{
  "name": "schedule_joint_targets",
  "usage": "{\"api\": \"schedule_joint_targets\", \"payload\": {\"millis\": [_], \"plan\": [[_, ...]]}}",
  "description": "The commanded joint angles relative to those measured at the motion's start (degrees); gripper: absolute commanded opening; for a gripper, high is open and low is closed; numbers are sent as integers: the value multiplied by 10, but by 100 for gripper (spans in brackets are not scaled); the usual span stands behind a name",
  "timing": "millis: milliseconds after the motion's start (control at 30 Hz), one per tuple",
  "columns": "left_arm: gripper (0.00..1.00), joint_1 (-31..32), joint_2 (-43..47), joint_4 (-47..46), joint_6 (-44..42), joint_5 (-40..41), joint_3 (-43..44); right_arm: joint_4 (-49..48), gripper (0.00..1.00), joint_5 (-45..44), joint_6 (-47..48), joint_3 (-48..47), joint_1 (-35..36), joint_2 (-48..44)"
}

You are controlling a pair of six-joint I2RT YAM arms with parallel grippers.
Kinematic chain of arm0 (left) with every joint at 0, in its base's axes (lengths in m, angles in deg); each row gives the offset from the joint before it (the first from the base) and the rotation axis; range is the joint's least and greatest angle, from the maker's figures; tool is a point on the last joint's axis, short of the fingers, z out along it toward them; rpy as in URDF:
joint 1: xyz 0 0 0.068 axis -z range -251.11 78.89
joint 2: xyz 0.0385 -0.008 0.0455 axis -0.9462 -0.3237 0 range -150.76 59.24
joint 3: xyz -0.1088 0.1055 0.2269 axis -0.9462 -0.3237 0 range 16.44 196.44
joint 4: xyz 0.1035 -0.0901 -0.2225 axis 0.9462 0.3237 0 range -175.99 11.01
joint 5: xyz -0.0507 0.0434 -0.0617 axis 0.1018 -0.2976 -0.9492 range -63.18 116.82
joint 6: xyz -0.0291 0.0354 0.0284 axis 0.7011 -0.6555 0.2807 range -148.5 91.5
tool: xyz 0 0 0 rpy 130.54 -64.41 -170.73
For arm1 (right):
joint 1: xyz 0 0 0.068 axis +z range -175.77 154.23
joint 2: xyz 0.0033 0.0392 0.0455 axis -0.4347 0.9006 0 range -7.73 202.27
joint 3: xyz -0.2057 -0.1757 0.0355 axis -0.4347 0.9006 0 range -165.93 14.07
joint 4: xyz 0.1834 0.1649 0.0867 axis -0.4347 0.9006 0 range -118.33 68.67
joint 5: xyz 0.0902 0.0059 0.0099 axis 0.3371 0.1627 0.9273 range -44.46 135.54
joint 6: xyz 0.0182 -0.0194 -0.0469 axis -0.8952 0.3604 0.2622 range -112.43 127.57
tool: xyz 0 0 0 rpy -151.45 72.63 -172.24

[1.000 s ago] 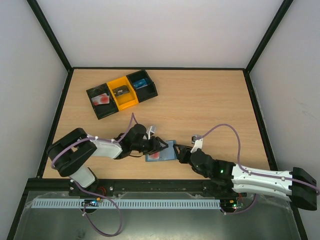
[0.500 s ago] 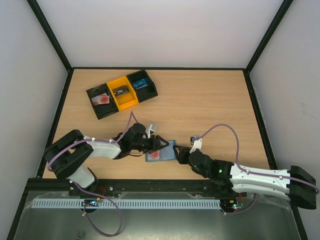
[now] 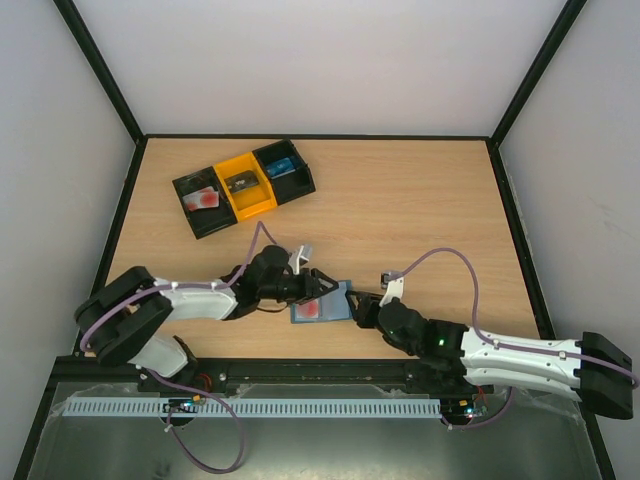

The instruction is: Take the credit cards out of the card holder

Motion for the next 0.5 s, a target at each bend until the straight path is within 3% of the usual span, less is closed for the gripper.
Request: {"api": "schedule_joint_targets", "payload": {"millis": [0,133,467], "plan": [[45,-17,55,38,-27,24,-9,-7,33,2,5,-16,-2,15],[43,-25,66,36,-25,31,-25,-14,33,11,13,-33,-2,36],[47,-7,-28,-33,-7,7,-11,-7,34,13,12,-35,-2,32]]}}
